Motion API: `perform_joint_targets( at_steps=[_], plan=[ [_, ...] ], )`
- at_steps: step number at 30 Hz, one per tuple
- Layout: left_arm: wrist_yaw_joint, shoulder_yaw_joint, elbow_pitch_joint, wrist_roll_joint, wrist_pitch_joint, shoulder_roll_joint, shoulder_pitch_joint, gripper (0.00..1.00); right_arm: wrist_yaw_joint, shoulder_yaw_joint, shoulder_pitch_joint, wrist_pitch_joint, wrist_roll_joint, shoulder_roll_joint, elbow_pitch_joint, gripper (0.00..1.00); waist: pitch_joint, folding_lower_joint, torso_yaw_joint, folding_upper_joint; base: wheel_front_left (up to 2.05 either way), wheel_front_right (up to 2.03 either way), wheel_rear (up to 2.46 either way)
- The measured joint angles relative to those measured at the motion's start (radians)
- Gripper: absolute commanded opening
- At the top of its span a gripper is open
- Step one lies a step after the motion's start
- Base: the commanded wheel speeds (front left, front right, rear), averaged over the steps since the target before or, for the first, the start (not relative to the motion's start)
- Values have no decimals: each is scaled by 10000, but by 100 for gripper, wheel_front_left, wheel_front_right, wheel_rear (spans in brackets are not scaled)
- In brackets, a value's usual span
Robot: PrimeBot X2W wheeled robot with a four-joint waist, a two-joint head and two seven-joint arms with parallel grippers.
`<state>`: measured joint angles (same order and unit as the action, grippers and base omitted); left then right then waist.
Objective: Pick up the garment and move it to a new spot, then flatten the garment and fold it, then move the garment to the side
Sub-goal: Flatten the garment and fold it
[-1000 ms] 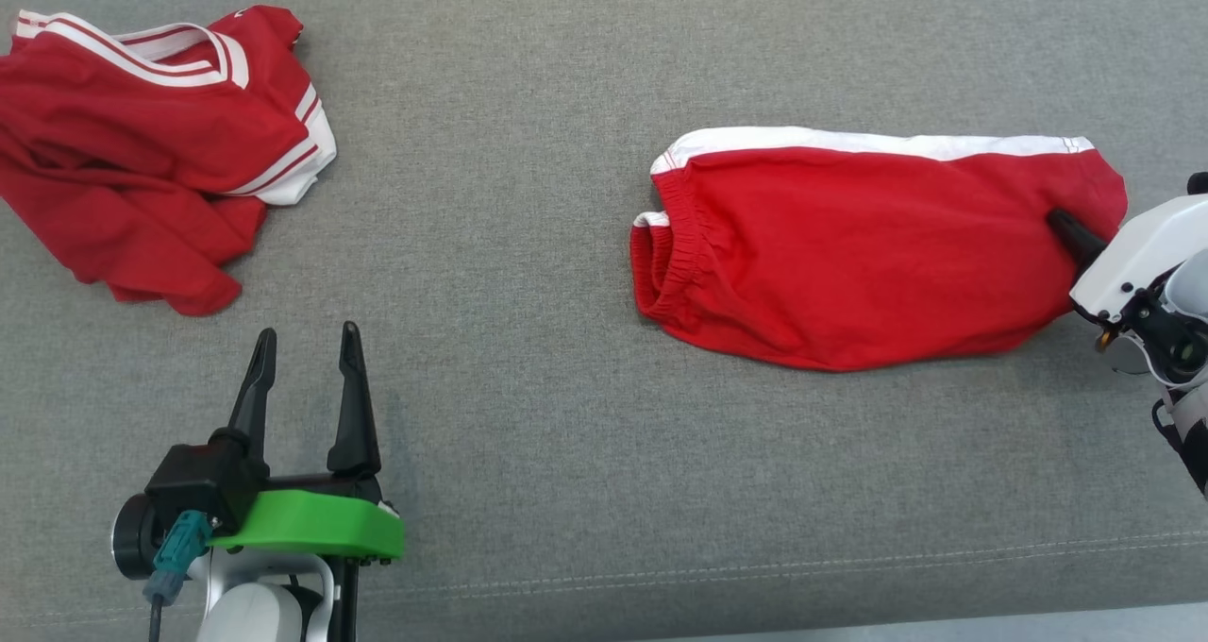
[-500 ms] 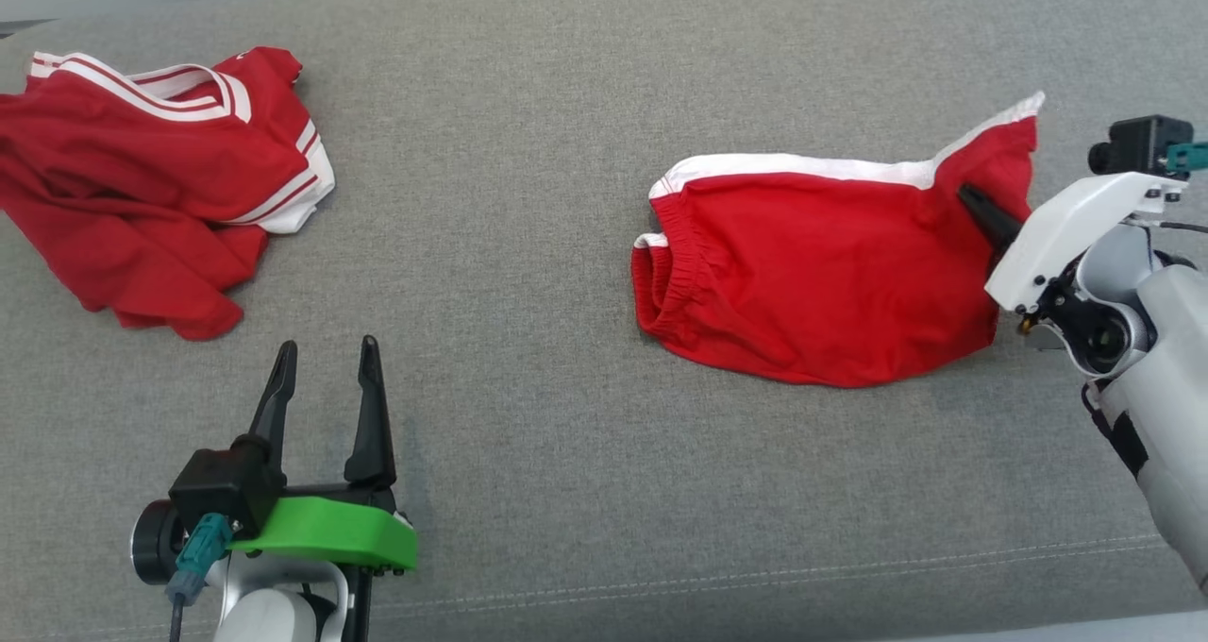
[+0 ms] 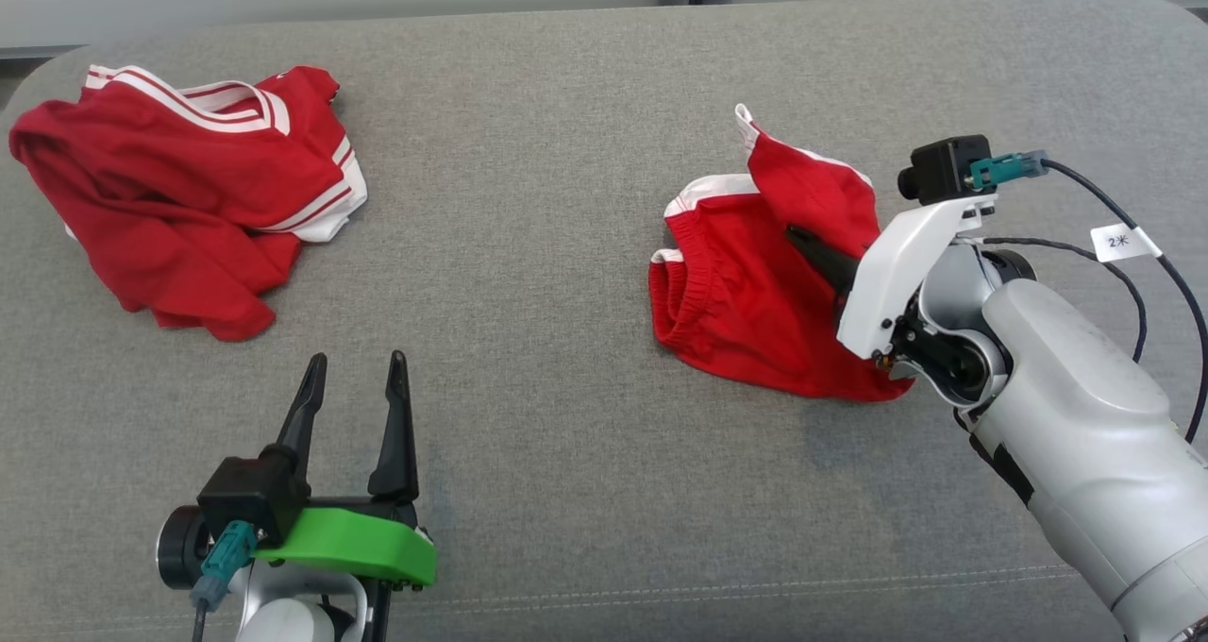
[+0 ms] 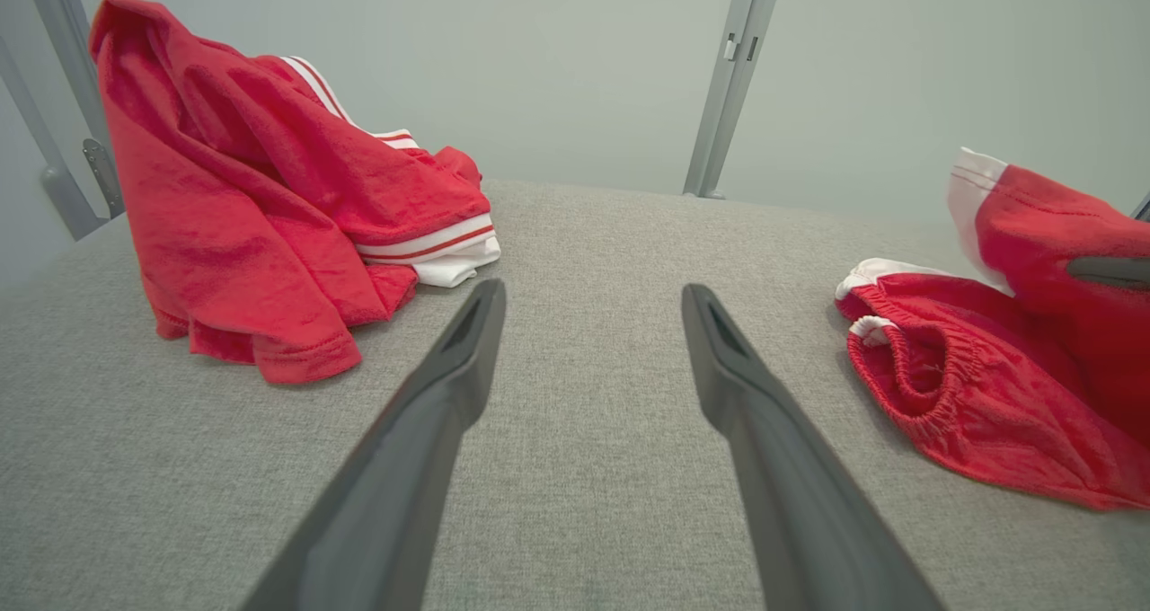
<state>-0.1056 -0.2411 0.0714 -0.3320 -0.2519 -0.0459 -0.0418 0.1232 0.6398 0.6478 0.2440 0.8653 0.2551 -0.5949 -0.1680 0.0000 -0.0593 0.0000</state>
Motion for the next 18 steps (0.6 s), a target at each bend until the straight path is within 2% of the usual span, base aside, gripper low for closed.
perform_joint_targets(
  at_steps=[9, 15, 17, 18],
  plan=[
    [0, -161, -96, -197, 0, 2, 2, 100, 0, 180, -2, 36, 73, -111, -447, 0, -80, 0, -395, 0, 0, 0, 0],
    [0, -123, -128, -309, 0, 0, 2, 100, 0, 439, 11, 36, 67, -408, -834, 0, -166, 0, -593, 0, 0, 0, 0],
    [0, -119, -134, -318, 0, 2, 2, 100, 0, 479, 16, 35, 42, -476, -1032, 45, -175, 0, -613, 0, 0, 0, 0],
    [0, -117, -140, -318, 0, 2, 1, 100, 0, 468, 24, 31, 40, -489, -1139, 81, -175, 0, -618, 0, 0, 0, 0]
  ],
)
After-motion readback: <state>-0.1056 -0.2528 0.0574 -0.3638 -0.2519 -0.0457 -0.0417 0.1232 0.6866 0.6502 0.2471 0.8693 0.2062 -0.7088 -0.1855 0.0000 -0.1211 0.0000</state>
